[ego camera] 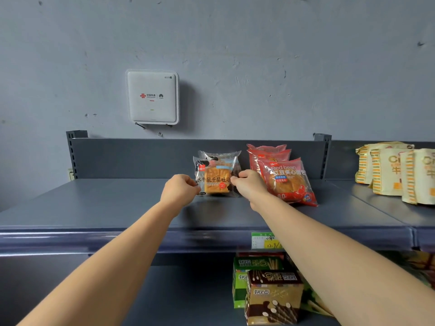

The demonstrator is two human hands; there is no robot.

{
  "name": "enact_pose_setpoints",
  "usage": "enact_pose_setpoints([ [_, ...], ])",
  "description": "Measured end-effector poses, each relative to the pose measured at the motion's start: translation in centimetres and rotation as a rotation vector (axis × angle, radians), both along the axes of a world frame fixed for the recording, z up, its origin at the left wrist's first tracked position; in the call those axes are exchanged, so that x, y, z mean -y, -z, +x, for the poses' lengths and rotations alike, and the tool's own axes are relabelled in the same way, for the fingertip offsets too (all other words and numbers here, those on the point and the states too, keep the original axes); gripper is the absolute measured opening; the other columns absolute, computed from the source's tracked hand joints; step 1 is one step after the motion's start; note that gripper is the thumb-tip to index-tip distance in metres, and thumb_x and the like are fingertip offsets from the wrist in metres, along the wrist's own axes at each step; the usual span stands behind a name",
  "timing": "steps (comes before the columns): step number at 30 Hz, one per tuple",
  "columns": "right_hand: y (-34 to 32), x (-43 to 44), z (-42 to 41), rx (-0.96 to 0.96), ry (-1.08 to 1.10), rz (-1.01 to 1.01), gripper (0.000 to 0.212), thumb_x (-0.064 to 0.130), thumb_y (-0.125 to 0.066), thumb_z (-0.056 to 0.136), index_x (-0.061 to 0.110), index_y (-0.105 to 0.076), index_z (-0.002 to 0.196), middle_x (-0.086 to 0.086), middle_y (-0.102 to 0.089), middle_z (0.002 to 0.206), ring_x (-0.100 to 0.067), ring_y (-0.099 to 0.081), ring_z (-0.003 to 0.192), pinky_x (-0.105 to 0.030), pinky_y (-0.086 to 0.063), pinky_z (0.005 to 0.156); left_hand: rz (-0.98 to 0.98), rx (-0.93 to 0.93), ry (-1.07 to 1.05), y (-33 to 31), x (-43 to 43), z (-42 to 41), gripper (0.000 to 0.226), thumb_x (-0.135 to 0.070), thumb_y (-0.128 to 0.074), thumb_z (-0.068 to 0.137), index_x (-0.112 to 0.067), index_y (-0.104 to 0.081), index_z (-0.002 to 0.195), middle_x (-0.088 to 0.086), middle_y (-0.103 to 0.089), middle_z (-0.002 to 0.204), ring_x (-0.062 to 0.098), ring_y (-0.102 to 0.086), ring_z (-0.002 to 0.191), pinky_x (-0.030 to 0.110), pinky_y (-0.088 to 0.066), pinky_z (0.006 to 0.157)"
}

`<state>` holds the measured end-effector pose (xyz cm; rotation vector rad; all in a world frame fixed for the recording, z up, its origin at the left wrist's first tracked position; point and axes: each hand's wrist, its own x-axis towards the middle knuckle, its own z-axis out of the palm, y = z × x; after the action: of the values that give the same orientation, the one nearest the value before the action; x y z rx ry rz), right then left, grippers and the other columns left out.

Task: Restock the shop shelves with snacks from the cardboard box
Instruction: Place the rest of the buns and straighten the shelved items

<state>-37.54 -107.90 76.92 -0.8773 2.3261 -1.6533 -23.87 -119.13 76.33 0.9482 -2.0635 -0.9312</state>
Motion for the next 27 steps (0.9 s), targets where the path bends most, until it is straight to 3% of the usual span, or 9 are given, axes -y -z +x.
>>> enact_pose_setpoints([
  [8,-0.3,-7.0,4.7,-0.242,0.121,0.138,0.021,0.025,-0.058,0.093,0.017,-0.068,0.109,0.002,-0.065,0.118,-0.019,-0.058,0.106,-0.035,-0.051,0.088,-0.252,0.11,0.1,-0.3,-5.1,3.3,0.012,-0.016,-0.06,0.089,-0.012,-0.069,0.094,0.005,-0.069,0.095,0.025,-0.062,0.093,0.033,-0.052,0.079],
  [12,0.4,-11.4,7.5,-0.366,0.247,0.214,0.018,0.028,-0.058,0.093,0.021,-0.069,0.106,0.005,-0.066,0.114,-0.015,-0.057,0.096,-0.028,-0.045,0.075,-0.386,0.14,0.208,0.3,-9.0,4.8,0.015,-0.013,-0.055,0.088,-0.011,-0.069,0.091,0.006,-0.069,0.092,0.027,-0.062,0.089,0.034,-0.052,0.075],
  [18,2.5,-19.1,10.3,-0.379,0.374,0.354,0.022,0.031,-0.06,0.092,0.023,-0.067,0.11,0.002,-0.067,0.116,-0.021,-0.06,0.107,-0.034,-0.051,0.088,-0.541,0.26,0.358,2.1,-15.1,5.5,0.011,-0.017,-0.056,0.088,-0.012,-0.066,0.091,0.006,-0.067,0.096,0.027,-0.061,0.091,0.037,-0.052,0.074],
  [27,7.5,-33.0,12.9,-0.393,0.512,0.631,0.025,0.029,-0.056,0.093,0.024,-0.066,0.115,0.001,-0.064,0.122,-0.025,-0.057,0.115,-0.033,-0.048,0.089,-0.661,0.418,0.546,6.3,-26.3,4.4,0.011,-0.019,-0.057,0.089,-0.014,-0.065,0.093,0.008,-0.066,0.099,0.031,-0.061,0.09,0.039,-0.055,0.072],
])
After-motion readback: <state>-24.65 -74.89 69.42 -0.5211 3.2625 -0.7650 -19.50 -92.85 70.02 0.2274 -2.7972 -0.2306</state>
